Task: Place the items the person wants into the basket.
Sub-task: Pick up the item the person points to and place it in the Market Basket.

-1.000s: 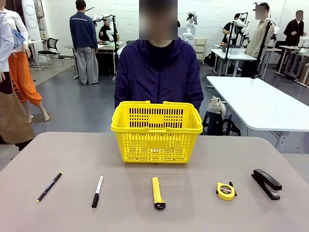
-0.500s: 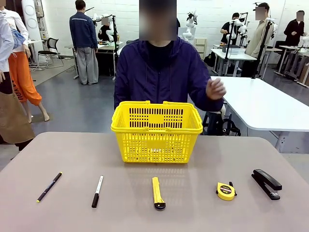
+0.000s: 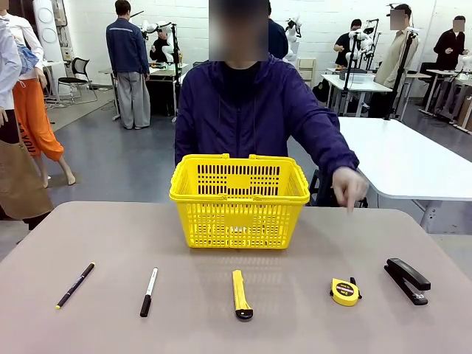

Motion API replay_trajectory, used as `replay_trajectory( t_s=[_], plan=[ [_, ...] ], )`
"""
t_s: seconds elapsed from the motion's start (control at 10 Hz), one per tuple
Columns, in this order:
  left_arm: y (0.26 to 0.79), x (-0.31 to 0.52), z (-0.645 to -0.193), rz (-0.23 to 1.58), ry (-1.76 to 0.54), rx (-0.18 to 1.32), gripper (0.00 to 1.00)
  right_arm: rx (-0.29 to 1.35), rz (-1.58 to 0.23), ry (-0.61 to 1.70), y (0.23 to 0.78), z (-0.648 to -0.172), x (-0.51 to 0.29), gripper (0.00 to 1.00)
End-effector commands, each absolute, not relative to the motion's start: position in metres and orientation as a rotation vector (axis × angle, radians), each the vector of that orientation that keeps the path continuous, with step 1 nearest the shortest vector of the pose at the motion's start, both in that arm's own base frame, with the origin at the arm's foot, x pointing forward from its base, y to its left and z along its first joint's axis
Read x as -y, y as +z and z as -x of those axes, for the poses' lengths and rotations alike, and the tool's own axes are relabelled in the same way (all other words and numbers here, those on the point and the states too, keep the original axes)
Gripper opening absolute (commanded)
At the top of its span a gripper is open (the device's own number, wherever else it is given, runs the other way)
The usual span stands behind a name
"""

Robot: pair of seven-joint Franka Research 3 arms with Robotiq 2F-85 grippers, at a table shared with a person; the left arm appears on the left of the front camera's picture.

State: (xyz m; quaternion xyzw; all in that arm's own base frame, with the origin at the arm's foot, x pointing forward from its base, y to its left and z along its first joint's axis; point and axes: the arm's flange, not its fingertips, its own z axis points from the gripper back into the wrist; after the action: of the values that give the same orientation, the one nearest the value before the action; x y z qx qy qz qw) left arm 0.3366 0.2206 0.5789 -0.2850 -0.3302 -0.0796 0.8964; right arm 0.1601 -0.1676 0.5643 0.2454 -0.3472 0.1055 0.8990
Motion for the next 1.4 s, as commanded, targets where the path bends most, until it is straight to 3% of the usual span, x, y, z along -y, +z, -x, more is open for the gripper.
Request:
replay_trajectory(
  t_s=[0.0,0.6,0.7,0.9,1.3],
  plan=[
    [0.578,-0.223,-0.337,0.602,-0.185,0.701,1.00,0.731,-0.506,0.221,0.563,-0.161,0.169,1.00],
    [0.578,-0.223,-0.337,0.602,-0.185,0.701,1.00,0.719,-0.508,0.218,0.564,-0.160,0.168,1.00],
    [0.578,-0.223,-0.337,0.602,-0.185,0.701,1.00,0.514,-0.434,0.167,0.560,-0.193,0.136,1.00],
    [0.578,-0.223,-0.337,0.602,-0.185,0.701,1.00,0.308,-0.338,0.123,0.563,-0.240,0.072,1.00],
    [0.578,-0.223,-0.337,0.602,-0.185,0.701,1.00,0.078,-0.239,-0.076,0.535,-0.325,-0.045,1.00]
  ],
)
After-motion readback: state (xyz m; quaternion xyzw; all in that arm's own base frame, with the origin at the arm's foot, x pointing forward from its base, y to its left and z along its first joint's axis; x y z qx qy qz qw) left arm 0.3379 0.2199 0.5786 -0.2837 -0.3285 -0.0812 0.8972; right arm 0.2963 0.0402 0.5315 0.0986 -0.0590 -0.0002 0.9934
